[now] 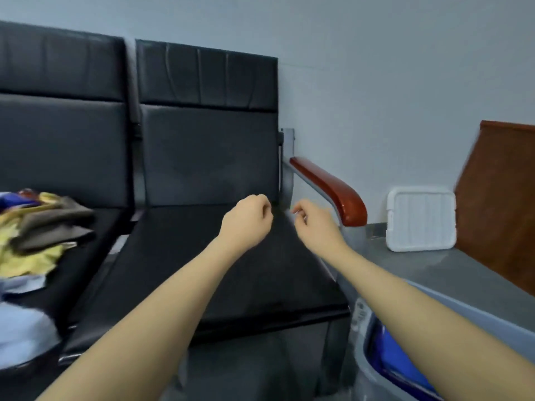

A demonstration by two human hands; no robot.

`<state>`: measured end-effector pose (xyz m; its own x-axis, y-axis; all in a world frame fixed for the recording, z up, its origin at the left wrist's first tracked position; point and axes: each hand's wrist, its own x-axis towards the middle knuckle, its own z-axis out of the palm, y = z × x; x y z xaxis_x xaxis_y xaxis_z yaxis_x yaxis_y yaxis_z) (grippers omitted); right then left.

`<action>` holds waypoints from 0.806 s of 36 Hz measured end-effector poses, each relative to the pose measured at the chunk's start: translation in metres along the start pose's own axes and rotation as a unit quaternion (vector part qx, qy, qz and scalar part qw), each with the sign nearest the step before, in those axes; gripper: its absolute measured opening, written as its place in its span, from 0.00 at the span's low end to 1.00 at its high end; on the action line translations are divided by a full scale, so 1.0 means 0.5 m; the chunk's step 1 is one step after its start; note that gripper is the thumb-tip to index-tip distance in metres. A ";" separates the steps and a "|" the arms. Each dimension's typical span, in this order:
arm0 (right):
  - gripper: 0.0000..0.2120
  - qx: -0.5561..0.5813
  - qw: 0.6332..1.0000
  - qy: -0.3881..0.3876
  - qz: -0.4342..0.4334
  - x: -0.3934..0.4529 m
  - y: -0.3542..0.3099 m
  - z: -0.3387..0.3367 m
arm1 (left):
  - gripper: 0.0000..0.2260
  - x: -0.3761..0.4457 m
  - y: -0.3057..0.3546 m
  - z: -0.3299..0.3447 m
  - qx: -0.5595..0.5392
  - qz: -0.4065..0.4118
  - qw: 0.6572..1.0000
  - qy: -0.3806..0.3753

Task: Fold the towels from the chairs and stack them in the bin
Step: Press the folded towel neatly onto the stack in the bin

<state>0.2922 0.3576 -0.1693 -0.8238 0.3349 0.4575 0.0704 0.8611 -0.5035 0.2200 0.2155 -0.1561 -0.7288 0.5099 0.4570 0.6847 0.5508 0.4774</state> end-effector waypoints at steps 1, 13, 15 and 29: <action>0.09 0.005 1.000 -0.012 -0.010 0.013 -0.030 0.022 | 0.10 -0.005 -0.029 -0.021 0.011 -0.018 1.000 0.007; 0.09 0.034 0.981 -0.162 -0.105 0.133 -0.322 0.318 | 0.09 -0.084 -0.374 -0.216 0.138 -0.212 0.966 0.054; 0.09 0.055 0.974 -0.179 -0.124 0.151 -0.366 0.375 | 0.09 -0.101 -0.434 -0.246 0.167 -0.231 0.956 0.068; 0.14 0.078 0.926 -0.293 -0.227 0.253 -0.535 0.718 | 0.11 -0.100 -0.735 -0.331 0.258 -0.297 0.919 0.018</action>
<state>-0.0328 0.0323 -0.2398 -0.9156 -0.3518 0.1950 -0.4019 0.7812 -0.4778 0.0063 -0.1216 -0.2304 -0.9656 0.0007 0.2601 0.0644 0.9695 0.2363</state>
